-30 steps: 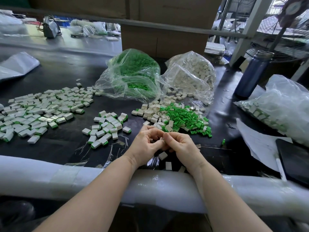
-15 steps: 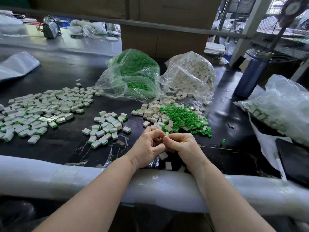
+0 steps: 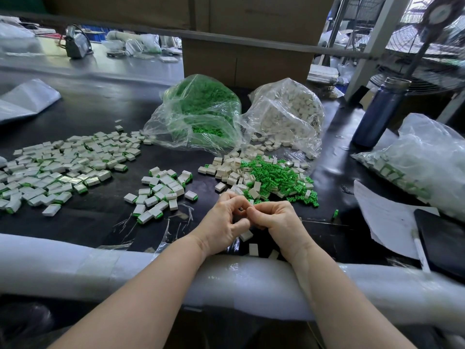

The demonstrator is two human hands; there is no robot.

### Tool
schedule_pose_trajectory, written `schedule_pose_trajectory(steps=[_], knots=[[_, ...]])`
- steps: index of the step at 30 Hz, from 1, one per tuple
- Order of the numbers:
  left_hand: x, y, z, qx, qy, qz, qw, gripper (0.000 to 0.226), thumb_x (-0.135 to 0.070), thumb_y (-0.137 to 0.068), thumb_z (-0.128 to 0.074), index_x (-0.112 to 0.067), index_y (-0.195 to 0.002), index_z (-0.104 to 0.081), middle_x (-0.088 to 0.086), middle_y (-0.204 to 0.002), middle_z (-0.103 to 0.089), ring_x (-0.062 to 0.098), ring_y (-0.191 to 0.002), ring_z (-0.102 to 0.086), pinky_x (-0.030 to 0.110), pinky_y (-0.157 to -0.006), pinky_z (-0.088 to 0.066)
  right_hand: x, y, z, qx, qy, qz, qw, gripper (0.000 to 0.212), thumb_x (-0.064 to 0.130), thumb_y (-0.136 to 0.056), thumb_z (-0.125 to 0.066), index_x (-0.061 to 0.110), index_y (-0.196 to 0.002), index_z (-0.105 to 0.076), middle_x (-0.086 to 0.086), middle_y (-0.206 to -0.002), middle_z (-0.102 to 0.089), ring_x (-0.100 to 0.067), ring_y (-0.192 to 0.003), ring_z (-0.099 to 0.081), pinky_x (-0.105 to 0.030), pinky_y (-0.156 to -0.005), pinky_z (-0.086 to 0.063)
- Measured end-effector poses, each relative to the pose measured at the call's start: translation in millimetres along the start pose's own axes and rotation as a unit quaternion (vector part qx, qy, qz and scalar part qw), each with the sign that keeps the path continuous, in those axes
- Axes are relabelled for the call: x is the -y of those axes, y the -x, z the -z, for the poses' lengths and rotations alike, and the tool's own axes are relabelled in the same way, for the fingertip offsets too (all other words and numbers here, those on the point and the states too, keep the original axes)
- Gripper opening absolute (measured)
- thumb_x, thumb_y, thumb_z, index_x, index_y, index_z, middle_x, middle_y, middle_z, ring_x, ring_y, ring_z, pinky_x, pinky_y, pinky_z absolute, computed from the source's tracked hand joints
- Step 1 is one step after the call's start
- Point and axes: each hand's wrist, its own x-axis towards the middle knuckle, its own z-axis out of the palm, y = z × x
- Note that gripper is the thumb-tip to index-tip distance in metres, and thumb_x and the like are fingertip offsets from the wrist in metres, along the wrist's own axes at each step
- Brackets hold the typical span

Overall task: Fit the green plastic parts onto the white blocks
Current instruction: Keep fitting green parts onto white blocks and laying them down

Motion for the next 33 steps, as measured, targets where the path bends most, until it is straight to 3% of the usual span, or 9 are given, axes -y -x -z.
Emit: schedule_pose_trajectory(steps=[3, 7, 13, 24, 27, 29, 33], knots=[[1.3, -0.3, 0.2, -0.002, -0.005, 0.000, 1.000, 0.014, 0.005, -0.081, -0.056, -0.005, -0.090, -0.061, 0.005, -0.101, -0.043, 0.009, -0.083, -0.045, 0.012, -0.081, -0.040, -0.6, -0.2, -0.1, 0.001, -0.004, -0.003, 1.000, 0.012, 0.000, -0.084, -0.061, -0.005, -0.080, -0.070, -0.002, -0.054, -0.063, -0.006, -0.047, -0.056, -0.016, -0.047, -0.044], [1.9, -0.8, 0.4, -0.007, 0.000, 0.003, 1.000, 0.012, 0.004, -0.082, -0.057, -0.003, -0.090, -0.060, 0.003, -0.099, -0.043, 0.015, -0.087, -0.048, 0.025, -0.087, -0.044, -0.8, -0.9, -1.0, 0.013, -0.009, -0.003, 1.000, 0.013, 0.003, -0.086, -0.060, 0.000, -0.080, -0.071, -0.005, -0.061, -0.066, -0.009, -0.054, -0.061, -0.017, -0.052, -0.048], [2.0, -0.9, -0.1, 0.005, -0.011, -0.002, 1.000, 0.017, 0.004, -0.081, -0.056, -0.013, -0.086, -0.058, 0.008, -0.103, -0.044, 0.009, -0.083, -0.044, 0.012, -0.080, -0.039, 0.0, 0.7, 0.6, 0.011, -0.002, -0.002, 1.000, 0.012, -0.002, -0.085, -0.059, -0.006, -0.079, -0.069, 0.002, -0.051, -0.062, -0.003, -0.045, -0.055, -0.014, -0.045, -0.043], [1.2, -0.7, 0.6, 0.004, -0.017, 0.001, 1.000, 0.012, 0.003, -0.083, -0.056, -0.004, -0.091, -0.059, 0.013, -0.104, -0.045, 0.014, -0.085, -0.046, 0.023, -0.084, -0.043, 0.5, 0.0, -2.5, -0.001, 0.012, 0.011, 1.000, 0.015, 0.000, -0.087, -0.058, -0.006, -0.078, -0.068, 0.005, -0.047, -0.060, -0.001, -0.042, -0.053, -0.012, -0.044, -0.042], [2.3, -1.0, 0.8, -0.021, 0.011, -0.001, 1.000, 0.012, 0.004, -0.084, -0.057, -0.006, -0.090, -0.059, 0.006, -0.099, -0.043, 0.014, -0.083, -0.048, 0.016, -0.079, -0.044, 1.7, 1.0, -5.7, -0.003, 0.022, 0.027, 0.999, 0.019, 0.007, -0.089, -0.058, 0.004, -0.074, -0.069, 0.003, -0.054, -0.065, -0.004, -0.050, -0.059, -0.014, -0.049, -0.046], [4.2, -1.8, 1.1, -0.048, 0.023, 0.013, 0.999, 0.008, -0.002, -0.086, -0.060, -0.004, -0.093, -0.061, 0.003, -0.100, -0.044, 0.016, -0.083, -0.051, 0.014, -0.076, -0.046, 1.6, 0.8, -5.9, -0.021, 0.038, 0.040, 0.998, 0.019, 0.010, -0.090, -0.057, 0.009, -0.076, -0.069, -0.001, -0.061, -0.068, -0.009, -0.057, -0.064, -0.018, -0.054, -0.051], [7.5, -3.7, 0.5, -0.072, 0.017, 0.029, 0.997, 0.004, -0.006, -0.086, -0.061, -0.005, -0.090, -0.062, 0.006, -0.105, -0.047, 0.018, -0.084, -0.053, 0.014, -0.077, -0.046, 0.8, -0.2, -2.5, -0.073, 0.057, 0.061, 0.994, 0.017, 0.000, -0.084, -0.064, 0.014, -0.078, -0.070, -0.012, -0.077, -0.071, -0.027, -0.073, -0.067, -0.041, -0.074, -0.058]])
